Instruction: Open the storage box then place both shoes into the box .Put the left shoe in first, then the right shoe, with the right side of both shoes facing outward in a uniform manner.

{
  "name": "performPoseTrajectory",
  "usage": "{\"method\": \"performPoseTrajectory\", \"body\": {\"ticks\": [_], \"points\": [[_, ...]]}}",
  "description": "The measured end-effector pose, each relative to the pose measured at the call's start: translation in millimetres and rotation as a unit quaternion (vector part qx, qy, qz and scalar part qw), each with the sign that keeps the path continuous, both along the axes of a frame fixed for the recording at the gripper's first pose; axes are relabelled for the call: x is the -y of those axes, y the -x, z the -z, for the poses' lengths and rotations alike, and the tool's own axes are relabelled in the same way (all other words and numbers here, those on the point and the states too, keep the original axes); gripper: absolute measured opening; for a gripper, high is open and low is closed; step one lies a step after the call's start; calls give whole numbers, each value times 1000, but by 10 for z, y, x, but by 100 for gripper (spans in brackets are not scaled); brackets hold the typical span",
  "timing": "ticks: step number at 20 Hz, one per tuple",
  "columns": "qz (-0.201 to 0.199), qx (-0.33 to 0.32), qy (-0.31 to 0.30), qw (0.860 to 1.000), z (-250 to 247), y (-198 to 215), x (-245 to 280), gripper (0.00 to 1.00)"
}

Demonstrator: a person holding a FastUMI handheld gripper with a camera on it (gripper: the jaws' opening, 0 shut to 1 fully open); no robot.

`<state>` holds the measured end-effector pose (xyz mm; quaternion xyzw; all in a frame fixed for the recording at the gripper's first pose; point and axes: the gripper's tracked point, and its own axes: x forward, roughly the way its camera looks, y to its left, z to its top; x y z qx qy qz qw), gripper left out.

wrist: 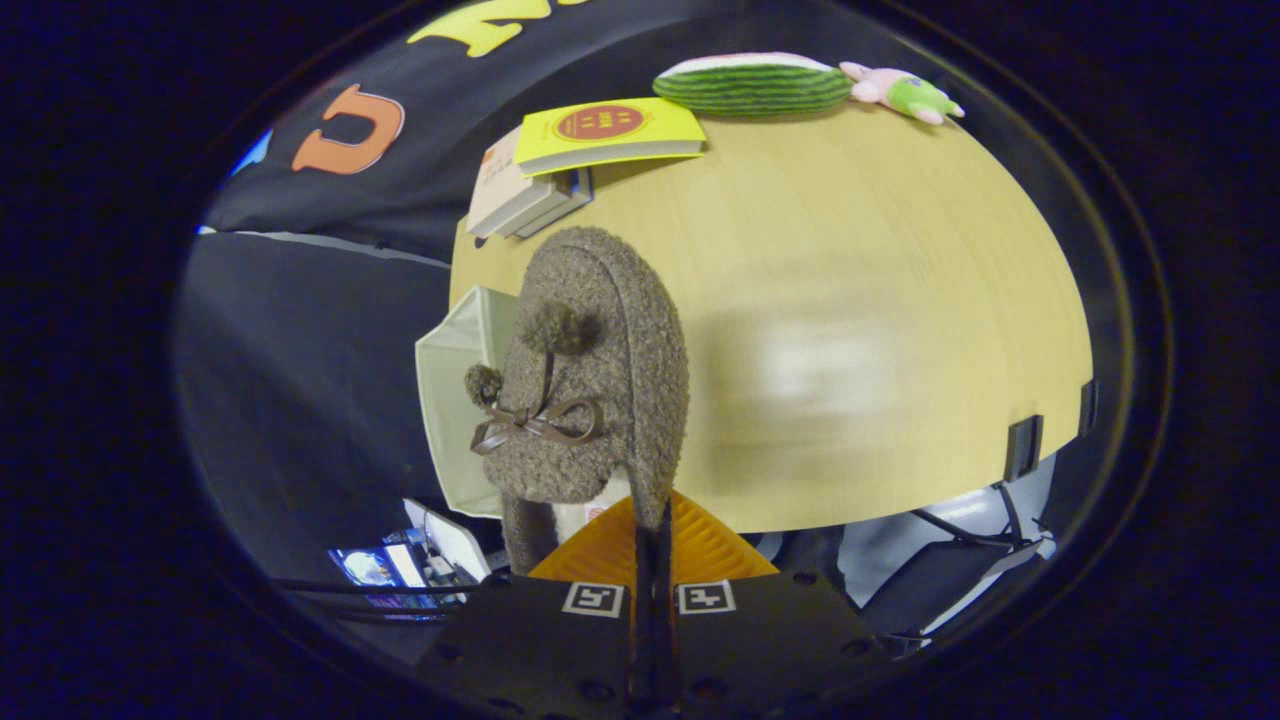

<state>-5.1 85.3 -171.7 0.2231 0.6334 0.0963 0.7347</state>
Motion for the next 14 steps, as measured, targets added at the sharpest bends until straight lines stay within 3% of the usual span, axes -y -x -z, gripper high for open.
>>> {"method": "performPoseTrajectory", "body": {"ticks": [7, 14], "points": [[-29, 12, 15, 999, -275, -222, -1273, 6], [-36, -46, 69, 996, 201, -344, -1870, 6]]}}
